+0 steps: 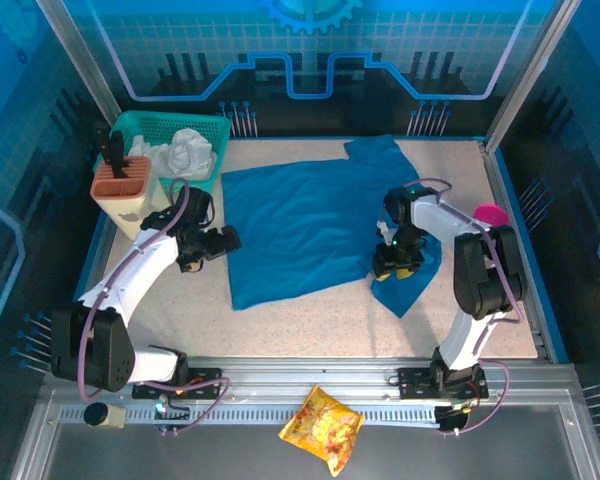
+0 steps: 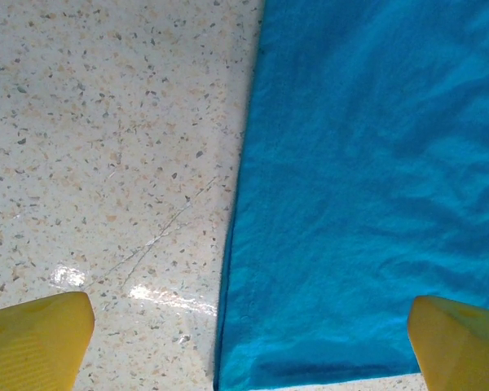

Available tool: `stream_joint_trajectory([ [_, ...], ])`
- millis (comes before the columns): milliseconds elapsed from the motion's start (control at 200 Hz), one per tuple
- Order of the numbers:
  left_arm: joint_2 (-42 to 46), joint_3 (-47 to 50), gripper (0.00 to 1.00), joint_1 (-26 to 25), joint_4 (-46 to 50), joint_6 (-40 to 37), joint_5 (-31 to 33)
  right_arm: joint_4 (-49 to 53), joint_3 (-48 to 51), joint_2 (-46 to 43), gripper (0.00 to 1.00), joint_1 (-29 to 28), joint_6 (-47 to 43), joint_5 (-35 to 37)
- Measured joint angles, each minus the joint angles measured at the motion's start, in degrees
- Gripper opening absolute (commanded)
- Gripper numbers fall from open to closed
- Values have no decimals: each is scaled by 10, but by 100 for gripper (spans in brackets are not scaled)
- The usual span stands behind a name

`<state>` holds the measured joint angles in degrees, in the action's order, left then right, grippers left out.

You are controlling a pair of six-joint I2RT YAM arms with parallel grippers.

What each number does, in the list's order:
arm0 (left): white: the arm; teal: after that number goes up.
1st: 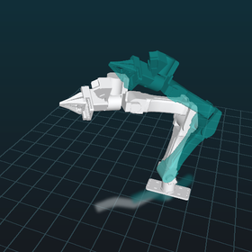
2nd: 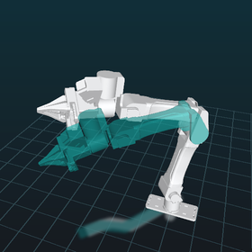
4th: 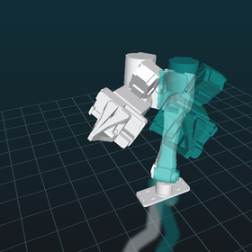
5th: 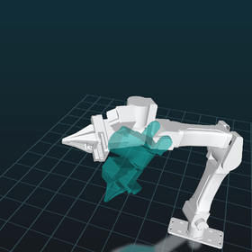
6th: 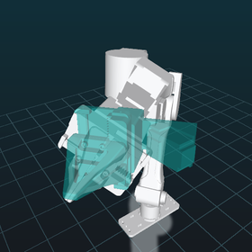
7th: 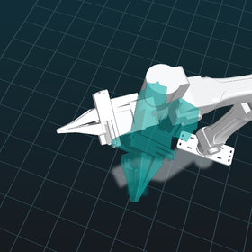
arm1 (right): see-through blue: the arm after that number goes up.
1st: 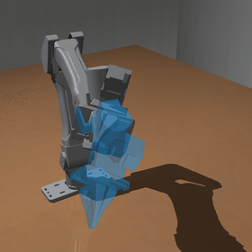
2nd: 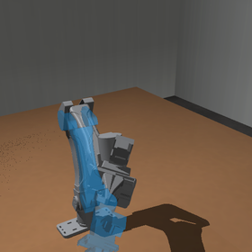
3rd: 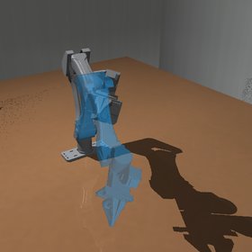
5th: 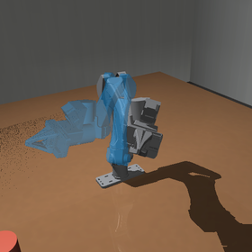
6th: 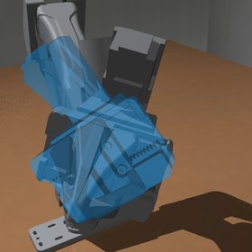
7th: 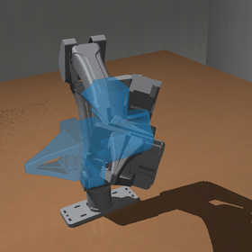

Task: Fold and stack the t-shirts

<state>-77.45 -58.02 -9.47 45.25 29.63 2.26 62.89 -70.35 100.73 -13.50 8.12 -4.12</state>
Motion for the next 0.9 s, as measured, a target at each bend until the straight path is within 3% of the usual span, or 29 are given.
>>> stream_joint_trajectory([
  [45,-13,-11,80,-5,3,-3,1,-3,-1,-21,22,0,16,7],
  [130,-61,-36,48,-23,4,1,4,-17,14,-63,1,0,45,17],
  [215,-128,-61,34,-53,-2,0,8,-50,64,-104,0,1,97,19],
  [385,-254,-71,31,-97,-26,23,6,-142,215,-160,0,0,236,8],
  [501,-274,-67,31,-101,-33,35,3,-170,274,-177,0,0,324,23],
  [706,-273,-52,31,-95,-45,46,1,-141,270,-161,0,0,418,101],
  [901,-271,-49,33,-74,-51,50,-33,-75,241,-122,0,10,451,173],
])
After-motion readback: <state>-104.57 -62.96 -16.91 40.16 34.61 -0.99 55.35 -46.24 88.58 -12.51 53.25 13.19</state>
